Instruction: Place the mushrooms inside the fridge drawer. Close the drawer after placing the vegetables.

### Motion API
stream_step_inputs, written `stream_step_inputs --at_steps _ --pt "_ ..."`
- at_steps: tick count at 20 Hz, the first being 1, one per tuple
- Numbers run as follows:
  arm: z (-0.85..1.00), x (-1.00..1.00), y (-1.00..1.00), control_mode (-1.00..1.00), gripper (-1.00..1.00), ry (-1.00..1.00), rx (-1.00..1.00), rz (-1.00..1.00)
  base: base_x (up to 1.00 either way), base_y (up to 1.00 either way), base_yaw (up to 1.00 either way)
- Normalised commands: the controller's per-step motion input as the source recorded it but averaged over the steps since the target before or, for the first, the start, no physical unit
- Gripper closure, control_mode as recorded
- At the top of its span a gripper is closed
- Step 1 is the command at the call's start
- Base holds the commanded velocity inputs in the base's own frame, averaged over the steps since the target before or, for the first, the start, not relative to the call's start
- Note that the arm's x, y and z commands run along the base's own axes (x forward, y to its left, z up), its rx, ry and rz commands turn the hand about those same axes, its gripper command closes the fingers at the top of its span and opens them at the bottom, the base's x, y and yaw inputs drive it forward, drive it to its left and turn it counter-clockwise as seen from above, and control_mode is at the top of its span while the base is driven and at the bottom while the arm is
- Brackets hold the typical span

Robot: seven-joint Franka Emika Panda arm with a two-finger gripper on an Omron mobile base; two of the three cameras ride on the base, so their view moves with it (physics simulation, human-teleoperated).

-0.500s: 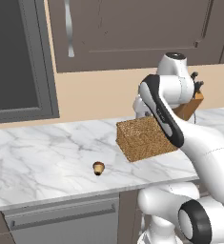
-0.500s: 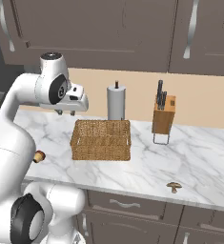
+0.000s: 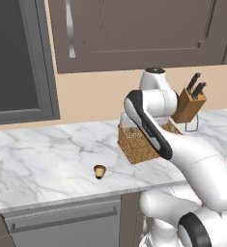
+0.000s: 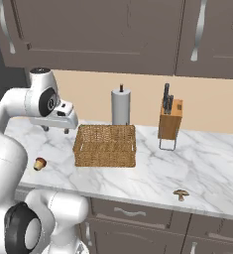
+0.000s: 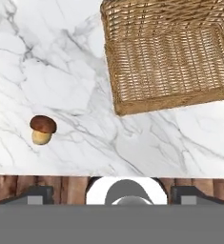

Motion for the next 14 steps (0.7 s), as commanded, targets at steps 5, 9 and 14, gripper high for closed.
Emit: stream_step_inputs --at_steps 5,9,14 --pt "-0.92 0.04 0.88 -1.0 -1.0 0.0 0.01 -0.31 0.0 0.0 0.0" --pt "-0.9 0.11 0.69 -1.0 -1.0 0.0 0.03 -0.3 0.0 0.0 0.0" --pt "-0.51 0.09 0.23 -1.0 -1.0 0.04 -0.01 -0.07 0.0 0.0 0.0"
